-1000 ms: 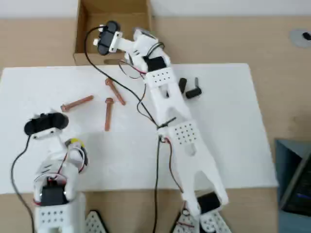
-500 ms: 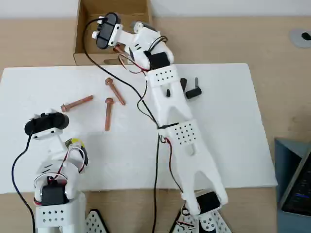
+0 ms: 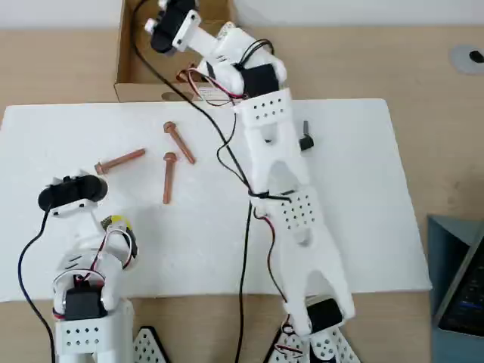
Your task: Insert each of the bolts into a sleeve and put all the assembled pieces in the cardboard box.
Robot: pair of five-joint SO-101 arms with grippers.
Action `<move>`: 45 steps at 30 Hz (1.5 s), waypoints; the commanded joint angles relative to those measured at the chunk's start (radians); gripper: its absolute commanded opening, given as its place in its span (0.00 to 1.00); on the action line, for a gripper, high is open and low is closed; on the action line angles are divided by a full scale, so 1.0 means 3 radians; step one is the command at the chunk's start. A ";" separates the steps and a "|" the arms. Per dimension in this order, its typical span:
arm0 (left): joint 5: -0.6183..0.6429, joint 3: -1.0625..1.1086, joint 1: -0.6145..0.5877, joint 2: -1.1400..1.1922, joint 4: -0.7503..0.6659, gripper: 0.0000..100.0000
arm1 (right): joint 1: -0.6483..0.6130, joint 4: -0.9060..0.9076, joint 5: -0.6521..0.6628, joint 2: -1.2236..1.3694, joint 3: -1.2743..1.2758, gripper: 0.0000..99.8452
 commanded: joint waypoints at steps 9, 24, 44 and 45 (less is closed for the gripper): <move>0.0015 -0.0015 -0.0005 -0.0013 -0.0056 0.00 | -0.0003 0.1534 -0.0506 -0.0933 -0.0156 0.01; 0.0020 -0.0015 -0.0010 -0.0013 -0.0056 0.00 | 0.0018 0.1534 -0.0905 -0.1956 0.1302 0.01; 0.0020 -0.0015 -0.0010 -0.0013 -0.0056 0.00 | 0.0688 0.1360 0.0353 -0.2125 0.3342 0.01; 0.0020 -0.0015 -0.0010 -0.0013 -0.0056 0.00 | 0.0713 0.1360 0.0517 -0.2074 0.3342 0.01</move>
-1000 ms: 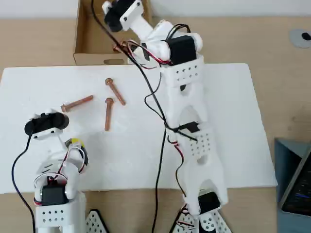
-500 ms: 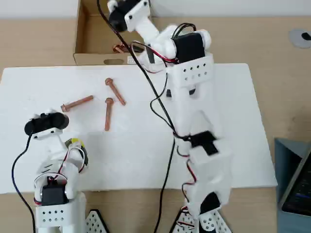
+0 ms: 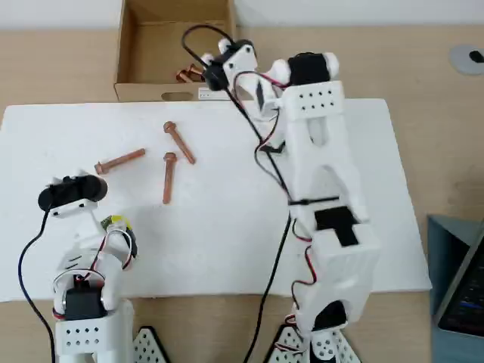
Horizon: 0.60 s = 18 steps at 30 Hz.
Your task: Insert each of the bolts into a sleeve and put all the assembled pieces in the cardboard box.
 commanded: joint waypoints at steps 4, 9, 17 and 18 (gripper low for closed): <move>0.0010 -0.0015 -0.0010 -0.0013 -0.0056 0.00 | 0.0146 -0.0051 0.0788 0.0212 0.0008 0.05; 0.0010 -0.0015 -0.0010 -0.0013 -0.0056 0.00 | 0.0146 -0.0220 0.0982 0.0325 0.0008 0.11; 0.0015 -0.0015 -0.0015 -0.0013 -0.0056 0.00 | 0.0136 -0.0251 0.1258 0.0570 0.0008 0.16; 0.0015 -0.0015 -0.0015 -0.0013 -0.0056 0.00 | 0.0136 -0.0281 0.1274 0.0611 0.0008 0.16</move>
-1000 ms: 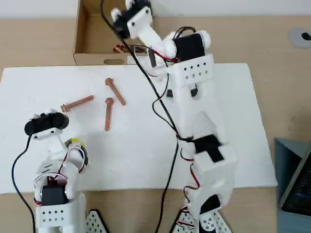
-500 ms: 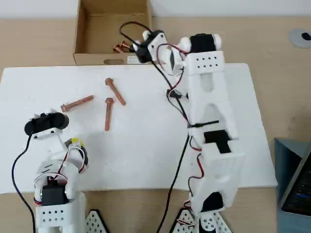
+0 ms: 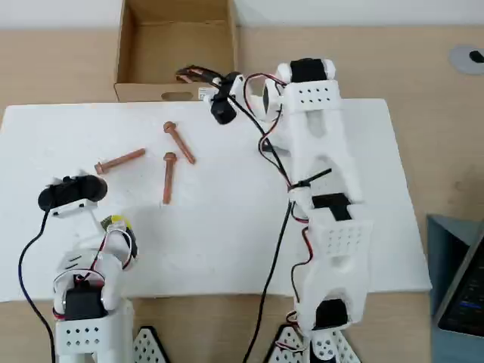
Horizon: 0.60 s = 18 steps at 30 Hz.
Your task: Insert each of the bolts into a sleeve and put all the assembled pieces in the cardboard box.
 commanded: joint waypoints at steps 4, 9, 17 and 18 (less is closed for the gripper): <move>0.0015 -0.0015 -0.0015 -0.0013 -0.0056 0.00 | 0.0038 -0.0245 0.0102 0.0136 -0.0003 0.16; 0.0010 -0.0015 -0.0010 -0.0013 -0.0056 0.00 | 0.0033 -0.0414 0.0179 0.0243 0.0003 0.16; 0.0010 -0.0015 -0.0010 -0.0013 -0.0056 0.00 | 0.0033 -0.0455 0.0286 0.0448 -0.0003 0.16; 0.0010 -0.0015 -0.0010 -0.0013 -0.0056 0.00 | 0.0033 -0.0481 0.0286 0.0468 -0.0003 0.16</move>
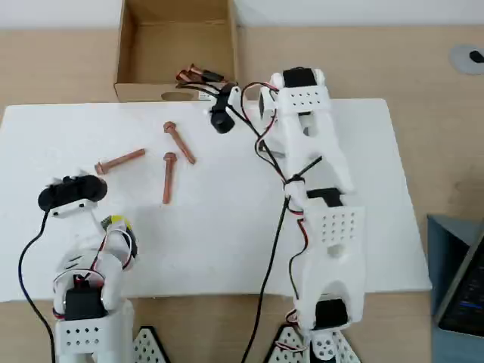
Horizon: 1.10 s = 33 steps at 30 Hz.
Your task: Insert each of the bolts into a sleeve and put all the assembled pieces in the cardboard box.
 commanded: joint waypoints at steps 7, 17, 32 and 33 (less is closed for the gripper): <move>0.0010 -0.0015 -0.0010 -0.0013 -0.0056 0.00 | -0.0038 -0.0143 0.0046 0.0054 0.0013 0.16; 0.0010 -0.0015 -0.0010 -0.0013 -0.0056 0.00 | -0.0074 -0.0133 0.0026 0.0253 0.0003 0.11; 0.0010 -0.0015 -0.0010 -0.0013 -0.0056 0.00 | -0.0207 0.0363 -0.0266 0.0330 -0.0719 0.01; 0.0010 -0.0015 -0.0010 -0.0013 -0.0056 0.00 | -0.0212 0.0440 -0.0297 0.0330 -0.0841 0.01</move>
